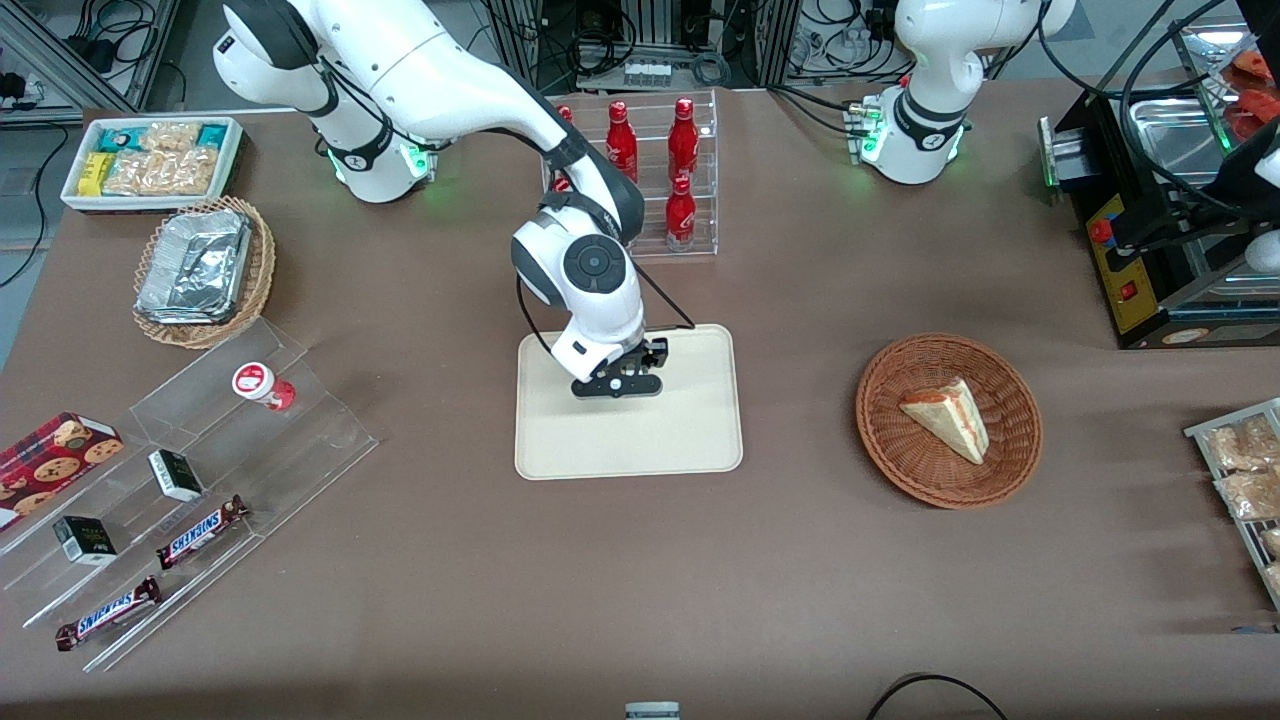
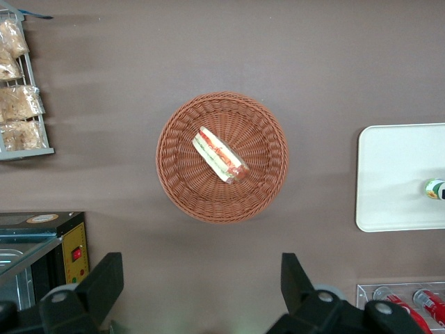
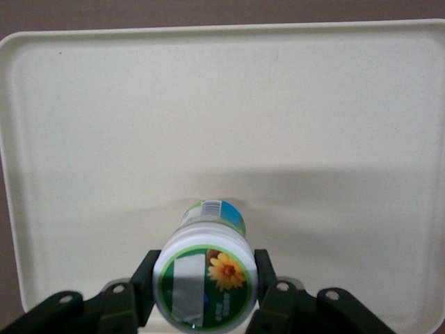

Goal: Place green gum on tray
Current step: 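Lower the gum tub onto the tray and open the right gripper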

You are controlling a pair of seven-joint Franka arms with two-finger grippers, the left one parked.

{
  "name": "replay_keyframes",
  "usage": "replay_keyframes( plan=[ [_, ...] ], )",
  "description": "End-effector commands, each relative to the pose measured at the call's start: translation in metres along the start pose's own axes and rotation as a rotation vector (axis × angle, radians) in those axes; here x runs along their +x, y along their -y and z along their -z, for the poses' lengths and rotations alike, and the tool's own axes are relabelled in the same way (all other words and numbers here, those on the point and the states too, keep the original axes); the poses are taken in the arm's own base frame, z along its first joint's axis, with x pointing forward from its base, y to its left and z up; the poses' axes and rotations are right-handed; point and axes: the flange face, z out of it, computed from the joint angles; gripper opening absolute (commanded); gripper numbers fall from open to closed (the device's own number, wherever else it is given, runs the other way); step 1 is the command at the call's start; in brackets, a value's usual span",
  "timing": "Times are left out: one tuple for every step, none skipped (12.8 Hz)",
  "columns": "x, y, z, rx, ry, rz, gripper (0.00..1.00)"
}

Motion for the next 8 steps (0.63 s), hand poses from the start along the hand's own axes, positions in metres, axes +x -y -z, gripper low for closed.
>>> replay_keyframes(
  plan=[
    [-0.007, 0.005, -0.003, 0.005, -0.009, 0.002, 0.00],
    [-0.008, 0.002, -0.008, 0.003, -0.007, 0.000, 0.00],
    [-0.009, 0.002, -0.009, 0.007, -0.011, 0.001, 0.00],
    [-0.009, 0.002, -0.009, 0.008, -0.013, 0.001, 0.00],
    [-0.009, 0.002, -0.011, 0.008, -0.013, 0.001, 0.00],
    [-0.009, 0.001, -0.016, 0.003, -0.017, 0.004, 0.00],
    [-0.010, 0.002, -0.018, 0.002, -0.020, 0.011, 0.00],
    [-0.009, 0.001, -0.020, 0.002, -0.022, 0.010, 0.00]
  ],
)
